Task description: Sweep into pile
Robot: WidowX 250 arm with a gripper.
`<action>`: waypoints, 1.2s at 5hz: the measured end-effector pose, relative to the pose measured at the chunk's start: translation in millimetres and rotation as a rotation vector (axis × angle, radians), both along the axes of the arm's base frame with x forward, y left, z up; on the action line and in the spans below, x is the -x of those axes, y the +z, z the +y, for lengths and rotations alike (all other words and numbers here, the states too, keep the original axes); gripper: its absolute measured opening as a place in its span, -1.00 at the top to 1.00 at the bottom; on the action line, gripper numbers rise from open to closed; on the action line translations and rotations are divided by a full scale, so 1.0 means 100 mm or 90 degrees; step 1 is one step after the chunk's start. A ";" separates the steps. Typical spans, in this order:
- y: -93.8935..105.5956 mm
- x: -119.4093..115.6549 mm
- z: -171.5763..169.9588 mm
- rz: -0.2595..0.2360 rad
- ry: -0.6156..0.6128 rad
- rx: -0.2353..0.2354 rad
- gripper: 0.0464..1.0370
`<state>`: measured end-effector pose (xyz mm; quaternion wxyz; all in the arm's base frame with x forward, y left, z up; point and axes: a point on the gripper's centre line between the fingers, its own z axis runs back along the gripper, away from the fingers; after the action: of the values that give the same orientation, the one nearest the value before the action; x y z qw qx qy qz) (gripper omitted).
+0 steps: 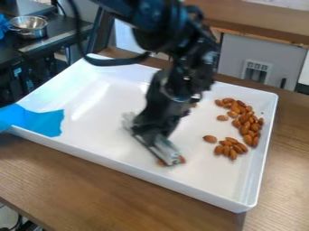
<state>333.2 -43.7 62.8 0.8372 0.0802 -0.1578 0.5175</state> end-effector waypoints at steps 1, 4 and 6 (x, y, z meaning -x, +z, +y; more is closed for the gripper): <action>0.01 -0.18 -0.28 -0.007 0.020 0.003 0.35; 0.01 -0.93 -0.80 -0.044 0.065 -0.018 0.35; 0.21 -0.70 -0.50 -0.080 -0.068 0.028 0.35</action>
<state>403.2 -93.6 83.7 0.8534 0.0207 -0.2028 0.4798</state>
